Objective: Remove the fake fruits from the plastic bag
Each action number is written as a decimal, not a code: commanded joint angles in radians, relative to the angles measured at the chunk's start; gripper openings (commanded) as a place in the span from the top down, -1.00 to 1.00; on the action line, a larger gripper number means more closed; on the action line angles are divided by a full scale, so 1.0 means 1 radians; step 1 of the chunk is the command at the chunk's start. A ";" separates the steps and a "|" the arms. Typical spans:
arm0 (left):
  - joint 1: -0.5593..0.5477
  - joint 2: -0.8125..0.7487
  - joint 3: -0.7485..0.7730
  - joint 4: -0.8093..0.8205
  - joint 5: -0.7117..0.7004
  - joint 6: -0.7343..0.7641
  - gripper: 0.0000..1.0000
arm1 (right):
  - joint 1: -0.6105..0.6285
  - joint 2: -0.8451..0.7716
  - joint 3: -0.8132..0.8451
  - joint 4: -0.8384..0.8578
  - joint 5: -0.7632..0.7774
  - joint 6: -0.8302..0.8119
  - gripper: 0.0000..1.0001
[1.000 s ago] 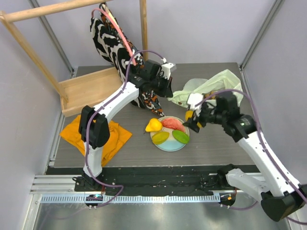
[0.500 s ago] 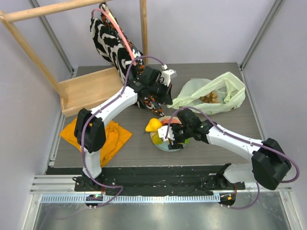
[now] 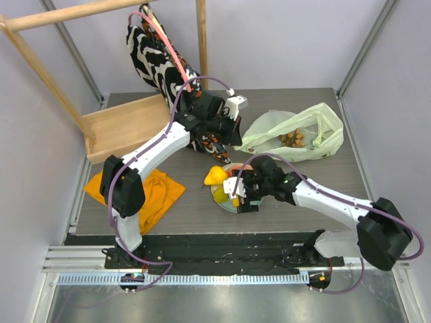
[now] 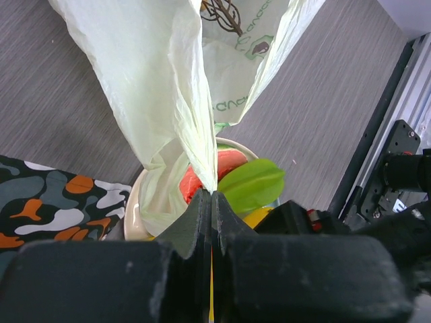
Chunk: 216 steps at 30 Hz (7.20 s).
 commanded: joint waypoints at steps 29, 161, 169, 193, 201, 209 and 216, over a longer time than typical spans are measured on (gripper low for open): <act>-0.016 -0.031 0.247 -0.240 -0.091 0.127 1.00 | -0.495 0.011 0.250 0.175 0.430 0.548 0.98; 0.025 0.000 0.290 -0.173 -0.177 0.047 1.00 | -0.430 0.147 0.655 -0.150 0.310 0.628 -0.68; 0.019 -0.026 0.242 -0.162 -0.157 0.039 1.00 | -0.460 0.529 0.808 -0.031 0.419 0.629 -0.69; -0.002 0.011 0.252 -0.162 -0.224 0.065 1.00 | -0.504 0.622 0.922 -0.064 0.288 0.639 0.58; -0.002 0.067 0.322 -0.161 -0.258 0.055 1.00 | -0.547 0.315 0.801 -0.152 0.171 0.648 0.60; -0.002 0.149 0.406 -0.153 -0.296 0.042 1.00 | -0.546 0.051 0.715 -0.285 0.033 0.610 0.59; -0.002 0.180 0.454 -0.142 -0.333 0.053 1.00 | -0.530 -0.083 0.643 -0.371 -0.066 0.498 0.60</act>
